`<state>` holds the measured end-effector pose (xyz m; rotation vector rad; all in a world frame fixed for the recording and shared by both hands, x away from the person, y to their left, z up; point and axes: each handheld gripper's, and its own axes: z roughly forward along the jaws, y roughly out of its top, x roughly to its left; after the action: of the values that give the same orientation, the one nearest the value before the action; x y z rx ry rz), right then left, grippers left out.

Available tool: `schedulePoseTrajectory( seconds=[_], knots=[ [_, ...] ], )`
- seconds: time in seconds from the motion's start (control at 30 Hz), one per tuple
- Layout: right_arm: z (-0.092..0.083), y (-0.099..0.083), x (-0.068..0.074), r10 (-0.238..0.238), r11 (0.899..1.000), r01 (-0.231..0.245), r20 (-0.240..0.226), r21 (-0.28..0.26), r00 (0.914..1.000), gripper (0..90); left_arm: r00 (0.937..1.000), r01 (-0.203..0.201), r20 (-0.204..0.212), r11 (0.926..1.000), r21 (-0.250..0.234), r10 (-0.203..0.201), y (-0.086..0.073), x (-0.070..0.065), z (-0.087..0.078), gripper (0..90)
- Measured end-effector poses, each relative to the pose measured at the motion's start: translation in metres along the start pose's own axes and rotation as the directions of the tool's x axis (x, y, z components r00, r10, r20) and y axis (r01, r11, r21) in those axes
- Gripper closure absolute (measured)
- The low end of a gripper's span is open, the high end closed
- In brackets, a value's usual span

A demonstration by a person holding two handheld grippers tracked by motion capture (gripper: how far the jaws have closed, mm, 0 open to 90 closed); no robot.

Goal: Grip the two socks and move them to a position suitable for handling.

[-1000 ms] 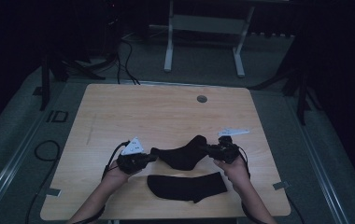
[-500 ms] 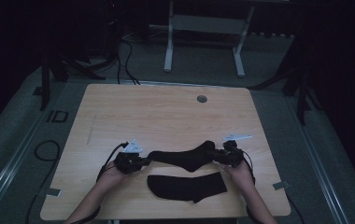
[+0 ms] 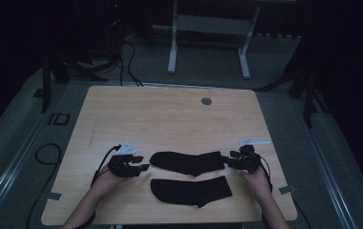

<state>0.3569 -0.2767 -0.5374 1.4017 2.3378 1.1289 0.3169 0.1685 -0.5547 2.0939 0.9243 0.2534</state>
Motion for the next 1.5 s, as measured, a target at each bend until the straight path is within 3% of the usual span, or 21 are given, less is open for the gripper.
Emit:
schedulePoseTrajectory(
  seconds=[0.03, 0.17, 0.23, 0.33, 0.57, 0.6, 0.73, 0.9, 1.0, 1.5],
  knots=[
    [-0.002, 0.0, -0.001, 0.0, 1.0, 0.0, 0.0, -0.001, 1.0, 49.2, 1.0, -0.003, -0.002, 0.9997, -0.025, 0.003, 0.002, -0.001, -0.002, 54.0],
    [-0.004, 0.003, 0.007, -0.032, 0.999, 0.032, -0.02, -0.008, 0.9993, 58.7, 0.9994, -0.027, -0.023, 0.997, -0.073, 0.025, 0.014, -0.007, 0.001, 67.7],
    [-0.001, 0.004, 0.016, -0.064, 0.998, 0.064, -0.031, -0.001, 0.9975, 70.0, 0.9995, -0.031, -0.006, 0.9955, -0.089, 0.03, 0.021, -0.01, 0.006, 76.6],
    [0.004, 0.006, 0.028, -0.116, 0.993, 0.116, -0.02, 0.001, 0.9931, 89.1, 0.9974, -0.072, 0.0, 0.9962, -0.05, 0.072, 0.031, -0.018, 0.019, 87.4],
    [0.023, 0.006, 0.032, -0.151, 0.987, 0.151, -0.012, 0.05, 0.9885, 89.8, 0.9977, -0.058, -0.035, 0.9978, 0.032, 0.059, 0.029, -0.017, 0.045, 89.5],
    [0.03, 0.004, 0.027, -0.16, 0.985, 0.158, 0.016, 0.075, 0.987, 89.7, 0.9988, -0.031, -0.037, 0.9979, 0.057, 0.033, 0.026, -0.013, 0.05, 89.5],
    [0.034, 0.006, 0.017, -0.146, 0.987, 0.143, 0.032, 0.077, 0.9888, 89.7, 0.9996, -0.008, -0.026, 0.9983, 0.058, 0.009, 0.025, -0.012, 0.049, 89.5],
    [0.034, 0.008, 0.013, -0.149, 0.986, 0.145, 0.057, 0.079, 0.9872, 89.7, 0.9999, -0.013, -0.007, 0.9982, 0.059, 0.014, 0.024, -0.016, 0.05, 89.4],
    [0.033, 0.009, 0.007, -0.123, 0.99, 0.119, 0.067, 0.071, 0.9901, 89.5, 0.9998, -0.021, 0.004, 0.9983, 0.055, 0.021, 0.024, -0.017, 0.051, 89.4],
    [0.034, 0.009, 0.005, -0.11, 0.993, 0.106, 0.074, 0.057, 0.9912, 87.3, 0.9999, 0.01, 0.005, 0.9989, 0.046, -0.01, 0.03, -0.009, 0.057, 89.3]
  ],
)
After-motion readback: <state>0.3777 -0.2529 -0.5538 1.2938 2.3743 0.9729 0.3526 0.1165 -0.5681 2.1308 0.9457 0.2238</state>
